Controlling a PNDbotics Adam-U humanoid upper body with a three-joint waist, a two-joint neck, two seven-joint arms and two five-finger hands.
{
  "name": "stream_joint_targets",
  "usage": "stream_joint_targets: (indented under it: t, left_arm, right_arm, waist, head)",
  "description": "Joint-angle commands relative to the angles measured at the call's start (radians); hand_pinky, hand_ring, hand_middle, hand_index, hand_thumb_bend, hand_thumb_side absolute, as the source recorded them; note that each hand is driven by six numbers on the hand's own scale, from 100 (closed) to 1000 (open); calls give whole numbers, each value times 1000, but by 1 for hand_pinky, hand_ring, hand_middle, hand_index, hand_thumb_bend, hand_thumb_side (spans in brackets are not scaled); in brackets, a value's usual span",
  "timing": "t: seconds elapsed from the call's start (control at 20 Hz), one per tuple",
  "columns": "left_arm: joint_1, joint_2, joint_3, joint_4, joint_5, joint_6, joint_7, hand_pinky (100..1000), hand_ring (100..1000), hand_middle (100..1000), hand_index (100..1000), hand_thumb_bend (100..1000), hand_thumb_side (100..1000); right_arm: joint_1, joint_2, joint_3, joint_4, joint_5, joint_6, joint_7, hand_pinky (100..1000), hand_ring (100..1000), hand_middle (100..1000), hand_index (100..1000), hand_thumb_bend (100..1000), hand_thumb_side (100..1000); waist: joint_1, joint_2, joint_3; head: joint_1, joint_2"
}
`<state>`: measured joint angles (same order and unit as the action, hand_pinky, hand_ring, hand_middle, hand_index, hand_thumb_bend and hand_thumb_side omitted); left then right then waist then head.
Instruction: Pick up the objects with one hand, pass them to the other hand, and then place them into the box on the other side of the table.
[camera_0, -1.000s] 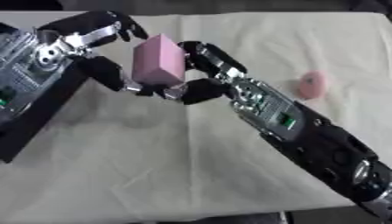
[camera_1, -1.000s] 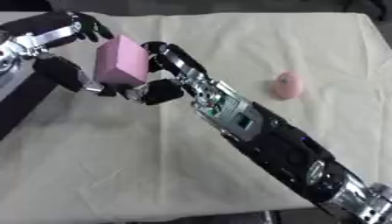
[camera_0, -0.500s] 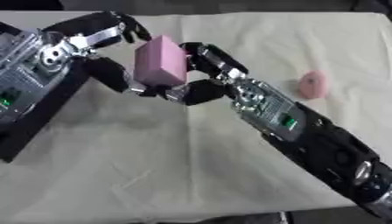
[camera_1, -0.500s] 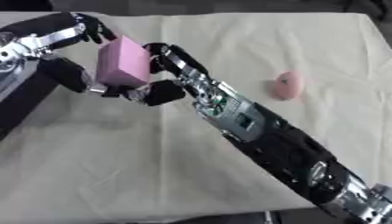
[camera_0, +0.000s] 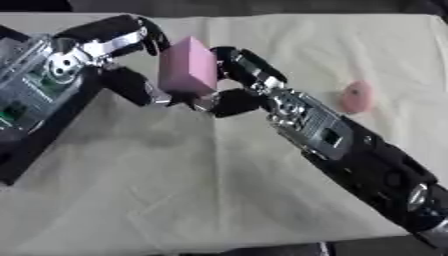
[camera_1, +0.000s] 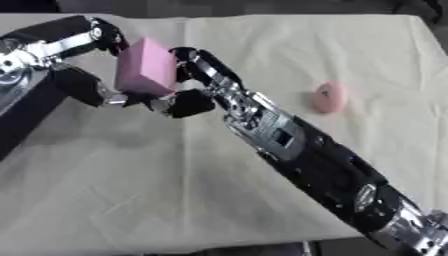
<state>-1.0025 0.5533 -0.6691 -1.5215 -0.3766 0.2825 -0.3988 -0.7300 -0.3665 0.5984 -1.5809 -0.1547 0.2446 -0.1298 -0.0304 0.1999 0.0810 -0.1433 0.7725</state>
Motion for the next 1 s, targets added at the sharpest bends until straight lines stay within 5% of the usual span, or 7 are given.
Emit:
stream_joint_targets:
  t: [0.05, 0.6, 1.0]
  left_arm:
    - [-25, 10, 13, -14, 16, 4, 13, 807, 716, 653, 587, 288, 319]
    - [-26, 7, 9, -17, 39, 3, 12, 793, 687, 611, 494, 250, 295]
    - [-19, 14, 10, -17, 45, 16, 20, 782, 671, 589, 445, 239, 224]
  right_arm:
    - [-10, -7, 3, -24, -5, 1, 4, 783, 614, 638, 545, 372, 100]
    - [-5, -8, 1, -26, -7, 5, 1, 784, 616, 642, 549, 376, 100]
    - [-1, -13, -7, -28, 13, 10, 22, 793, 660, 733, 662, 535, 100]
  waist:
    - [12, -24, -1]
    - [13, -23, -2]
    - [14, -24, -5]
  head:
    - [0, -2]
    - [0, -2]
    - [2, -2]
